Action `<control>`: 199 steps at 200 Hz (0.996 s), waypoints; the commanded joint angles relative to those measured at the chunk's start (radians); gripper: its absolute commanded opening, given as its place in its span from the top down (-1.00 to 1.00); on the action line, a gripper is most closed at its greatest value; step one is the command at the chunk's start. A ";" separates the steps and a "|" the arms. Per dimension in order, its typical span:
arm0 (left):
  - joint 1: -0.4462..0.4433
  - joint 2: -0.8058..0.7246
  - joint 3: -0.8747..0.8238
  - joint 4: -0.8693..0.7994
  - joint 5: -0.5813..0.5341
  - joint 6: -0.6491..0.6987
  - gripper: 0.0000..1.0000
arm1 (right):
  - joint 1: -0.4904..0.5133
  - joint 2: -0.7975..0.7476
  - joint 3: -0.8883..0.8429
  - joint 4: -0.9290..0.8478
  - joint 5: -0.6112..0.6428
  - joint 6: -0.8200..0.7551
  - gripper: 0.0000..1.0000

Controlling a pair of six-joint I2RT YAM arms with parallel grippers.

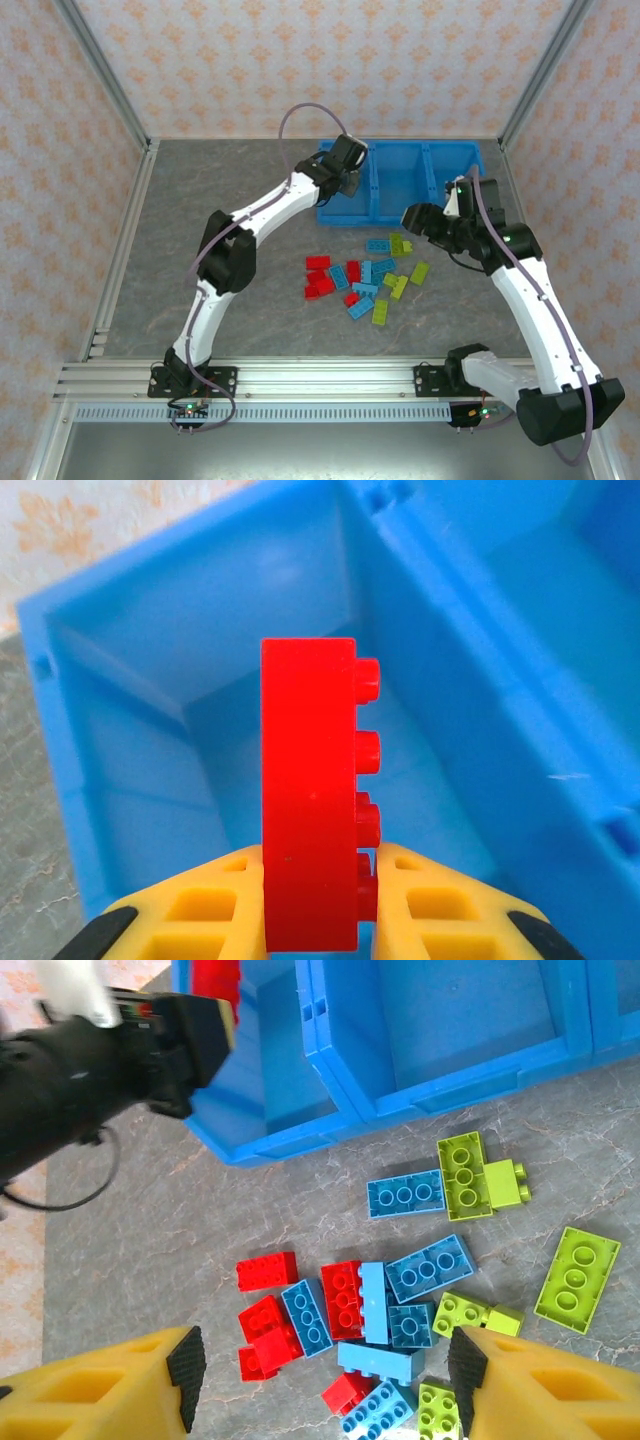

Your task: Sort the legos into containers by color

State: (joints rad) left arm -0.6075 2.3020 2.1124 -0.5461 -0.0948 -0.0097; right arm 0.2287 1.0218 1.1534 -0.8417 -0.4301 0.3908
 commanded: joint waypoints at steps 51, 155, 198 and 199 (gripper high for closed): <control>-0.014 -0.142 -0.024 -0.026 0.029 -0.024 0.10 | 0.003 -0.077 -0.046 0.004 0.126 0.055 -0.53; -0.192 -1.150 -0.835 -0.001 0.104 0.280 -0.11 | 0.266 0.383 0.018 0.067 0.274 0.025 -0.52; -0.191 -1.349 -1.094 0.020 0.032 0.530 -0.51 | 0.274 0.651 0.094 0.111 0.342 0.002 -0.52; -0.191 -1.351 -1.102 0.025 0.031 0.531 -0.52 | 0.274 0.656 0.097 0.110 0.343 0.001 -0.52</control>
State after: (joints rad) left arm -0.8032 0.9829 1.1362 -0.5007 -0.0139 0.3531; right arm 0.4988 1.5864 1.1843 -0.7555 -0.1673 0.4213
